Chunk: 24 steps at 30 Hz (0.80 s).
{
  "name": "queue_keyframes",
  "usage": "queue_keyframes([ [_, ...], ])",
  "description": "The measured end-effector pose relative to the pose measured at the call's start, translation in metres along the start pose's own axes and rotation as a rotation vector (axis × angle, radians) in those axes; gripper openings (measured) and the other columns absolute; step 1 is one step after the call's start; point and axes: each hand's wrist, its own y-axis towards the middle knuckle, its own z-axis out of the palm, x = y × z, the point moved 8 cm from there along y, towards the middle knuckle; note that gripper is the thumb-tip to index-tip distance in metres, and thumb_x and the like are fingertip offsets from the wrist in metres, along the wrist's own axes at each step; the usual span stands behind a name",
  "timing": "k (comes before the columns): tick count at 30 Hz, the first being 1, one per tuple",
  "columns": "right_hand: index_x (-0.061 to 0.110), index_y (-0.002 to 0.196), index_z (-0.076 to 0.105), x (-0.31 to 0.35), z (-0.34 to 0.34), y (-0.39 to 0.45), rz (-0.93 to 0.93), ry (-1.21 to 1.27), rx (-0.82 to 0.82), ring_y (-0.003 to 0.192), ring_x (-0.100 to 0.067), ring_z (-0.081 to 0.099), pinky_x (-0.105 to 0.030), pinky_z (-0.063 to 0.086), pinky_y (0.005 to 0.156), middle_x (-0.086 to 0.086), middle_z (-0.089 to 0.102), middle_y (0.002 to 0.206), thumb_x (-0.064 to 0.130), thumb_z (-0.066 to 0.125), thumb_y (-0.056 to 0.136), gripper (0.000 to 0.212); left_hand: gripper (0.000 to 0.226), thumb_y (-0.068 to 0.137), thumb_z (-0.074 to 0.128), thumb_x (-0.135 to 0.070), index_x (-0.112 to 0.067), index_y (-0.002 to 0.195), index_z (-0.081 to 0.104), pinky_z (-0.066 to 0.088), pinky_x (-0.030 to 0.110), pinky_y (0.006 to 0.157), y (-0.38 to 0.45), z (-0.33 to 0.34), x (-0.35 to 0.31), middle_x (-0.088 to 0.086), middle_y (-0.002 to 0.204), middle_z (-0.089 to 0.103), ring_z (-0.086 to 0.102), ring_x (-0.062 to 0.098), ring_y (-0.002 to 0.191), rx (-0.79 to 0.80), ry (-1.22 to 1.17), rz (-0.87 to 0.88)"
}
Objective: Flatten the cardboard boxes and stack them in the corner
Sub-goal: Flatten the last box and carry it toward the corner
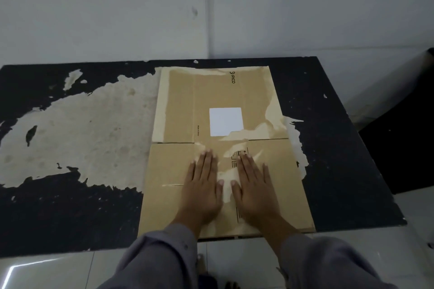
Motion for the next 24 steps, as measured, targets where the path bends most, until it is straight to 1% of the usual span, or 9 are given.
queue_keyframes([
  [4,0.02,0.155,0.005,0.0,-0.001,0.001,-0.003,0.032,-0.036,0.149,-0.008,-0.007,-0.041,-0.002,0.121,0.006,0.0,0.162,0.045,0.023,0.098,0.065,0.07,0.096,0.019,-0.044,-0.01,0.155,0.005,0.003,0.044,0.119,0.002,0.001,-0.002,0.007,0.162,-0.006,-0.011,0.02,0.149,-0.003,0.005,0.014],
  [6,0.019,0.153,0.021,0.0,-0.005,0.003,0.011,0.047,-0.074,0.149,-0.012,0.011,-0.042,0.008,0.12,0.003,0.019,0.16,0.045,0.03,0.096,0.064,0.07,0.096,0.021,-0.045,-0.01,0.155,0.007,0.003,0.044,0.119,0.0,-0.001,0.0,0.007,0.162,-0.006,-0.01,0.02,0.149,0.004,-0.003,0.008],
  [10,0.016,0.118,0.058,-0.004,-0.024,0.033,-0.018,-0.05,-0.185,0.109,-0.024,0.054,-0.042,0.042,0.093,-0.005,0.058,0.12,0.042,0.044,0.09,0.04,0.072,0.095,0.027,-0.049,-0.01,0.154,0.014,0.006,0.043,0.118,0.013,-0.006,0.006,0.006,0.162,0.004,0.001,0.021,0.15,0.022,-0.027,0.057],
  [12,0.015,0.101,0.058,-0.008,-0.035,0.059,0.005,-0.09,-0.229,0.093,-0.026,0.054,-0.04,0.043,0.079,-0.005,0.056,0.103,0.038,0.043,0.088,0.03,0.072,0.096,0.023,-0.051,-0.009,0.154,0.017,0.006,0.041,0.118,0.039,-0.01,0.014,0.008,0.161,0.009,0.007,0.022,0.15,0.018,-0.002,0.09],
  [14,0.015,0.101,0.057,-0.013,-0.04,0.09,0.057,-0.077,-0.252,0.095,-0.028,0.054,-0.041,0.042,0.08,-0.006,0.055,0.103,0.035,0.043,0.087,0.028,0.073,0.095,0.021,-0.051,-0.007,0.153,0.02,0.006,0.041,0.121,0.074,-0.016,0.026,0.011,0.161,0.013,0.011,0.024,0.149,-0.005,0.015,0.076],
  [16,0.016,0.119,0.056,-0.015,-0.036,0.118,0.097,-0.048,-0.228,0.117,-0.028,0.051,-0.043,0.04,0.093,-0.007,0.055,0.124,0.034,0.04,0.089,0.039,0.075,0.093,0.019,-0.051,-0.006,0.153,0.019,0.004,0.041,0.12,0.104,-0.02,0.035,0.012,0.161,0.014,0.01,0.026,0.149,-0.011,0.012,0.04],
  [19,0.021,0.149,0.034,-0.018,-0.022,0.139,0.113,-0.024,-0.168,0.146,-0.022,0.023,-0.053,0.021,0.115,-0.004,0.029,0.157,0.037,0.028,0.093,0.058,0.073,0.093,0.022,-0.046,-0.004,0.153,0.017,0.004,0.043,0.121,0.125,-0.019,0.038,0.013,0.161,0.011,0.008,0.026,0.15,-0.031,0.002,0.024],
  [21,0.025,0.154,0.018,-0.021,-0.015,0.143,0.105,-0.033,-0.136,0.15,-0.018,0.009,-0.055,0.01,0.118,0.0,0.014,0.162,0.038,0.023,0.095,0.061,0.07,0.094,0.024,-0.042,-0.004,0.153,0.016,0.005,0.045,0.121,0.125,-0.019,0.037,0.012,0.161,0.009,0.006,0.025,0.15,-0.064,0.009,0.033],
  [24,0.026,0.154,0.015,-0.022,-0.014,0.144,0.11,-0.027,-0.122,0.15,-0.017,0.006,-0.054,0.009,0.119,0.001,0.011,0.162,0.039,0.023,0.096,0.06,0.071,0.094,0.026,-0.041,-0.004,0.153,0.017,0.006,0.045,0.118,0.126,-0.019,0.037,0.013,0.161,0.009,0.005,0.025,0.15,-0.068,-0.005,0.043],
])
